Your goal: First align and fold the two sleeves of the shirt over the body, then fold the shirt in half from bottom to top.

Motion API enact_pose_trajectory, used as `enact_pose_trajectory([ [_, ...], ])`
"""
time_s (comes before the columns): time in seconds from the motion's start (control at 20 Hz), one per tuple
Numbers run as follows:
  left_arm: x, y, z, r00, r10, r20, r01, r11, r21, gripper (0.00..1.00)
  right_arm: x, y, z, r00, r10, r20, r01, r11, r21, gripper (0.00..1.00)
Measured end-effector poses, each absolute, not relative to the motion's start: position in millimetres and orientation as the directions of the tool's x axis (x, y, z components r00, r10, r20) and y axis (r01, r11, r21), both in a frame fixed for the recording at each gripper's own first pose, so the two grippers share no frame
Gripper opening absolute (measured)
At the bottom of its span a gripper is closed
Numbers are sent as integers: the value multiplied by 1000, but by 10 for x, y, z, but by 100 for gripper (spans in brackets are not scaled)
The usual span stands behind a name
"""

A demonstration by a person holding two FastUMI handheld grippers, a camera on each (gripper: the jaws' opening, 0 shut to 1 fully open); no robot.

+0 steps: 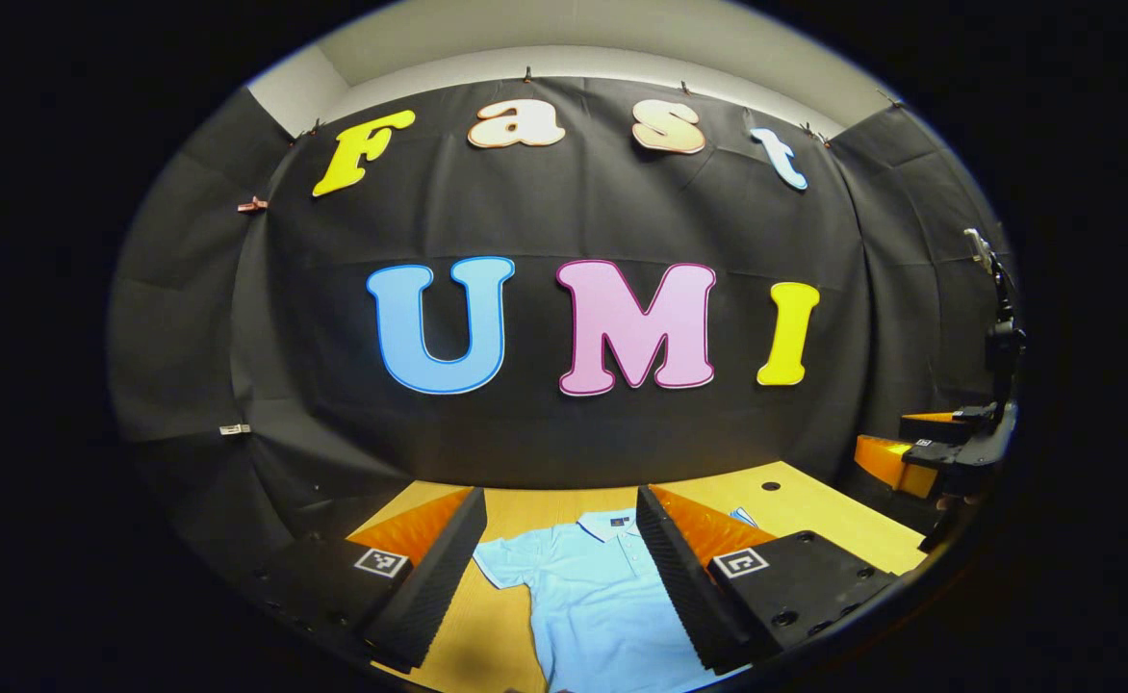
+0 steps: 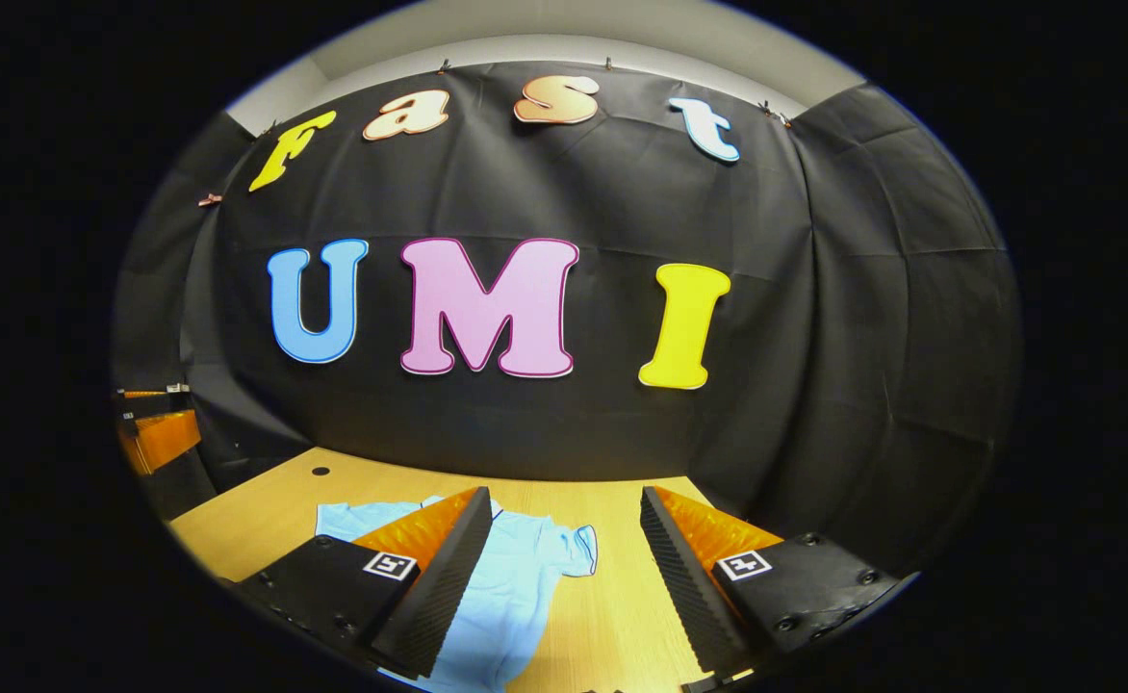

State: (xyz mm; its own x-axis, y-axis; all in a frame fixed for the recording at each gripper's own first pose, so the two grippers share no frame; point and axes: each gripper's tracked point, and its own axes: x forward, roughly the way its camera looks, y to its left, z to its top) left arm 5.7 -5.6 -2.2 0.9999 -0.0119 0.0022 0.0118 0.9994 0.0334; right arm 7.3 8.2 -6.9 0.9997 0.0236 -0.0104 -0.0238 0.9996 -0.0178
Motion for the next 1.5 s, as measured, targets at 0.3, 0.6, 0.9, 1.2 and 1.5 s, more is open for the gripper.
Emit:
enact_pose_trajectory([
  [0.3, 106, -43, -87, 1000, -9, -15, 9, 1000, 24, 99, 128, 101, -78, 999, 30, -14, -30, 999, -27, 96],
  [0.6, 158, -34, -173, 999, 8, -34, -7, 1000, 12, 99, 310, 164, -283, 994, 56, -93, -60, 997, -40, 97],
  [0.9, 272, 29, -299, 995, 59, -75, -58, 998, 3, 99, 772, 149, -421, 990, 101, -99, -106, 993, -49, 97],
  [1.2, 424, 98, -454, 986, 110, -124, -110, 994, 13, 99, 1446, 75, -955, 967, 138, -215, -155, 986, -65, 97],
  [1.5, 552, 107, -626, 976, 152, -158, -151, 988, 18, 99, 1998, 60, -1468, 941, 149, -304, -183, 979, -87, 98],
])
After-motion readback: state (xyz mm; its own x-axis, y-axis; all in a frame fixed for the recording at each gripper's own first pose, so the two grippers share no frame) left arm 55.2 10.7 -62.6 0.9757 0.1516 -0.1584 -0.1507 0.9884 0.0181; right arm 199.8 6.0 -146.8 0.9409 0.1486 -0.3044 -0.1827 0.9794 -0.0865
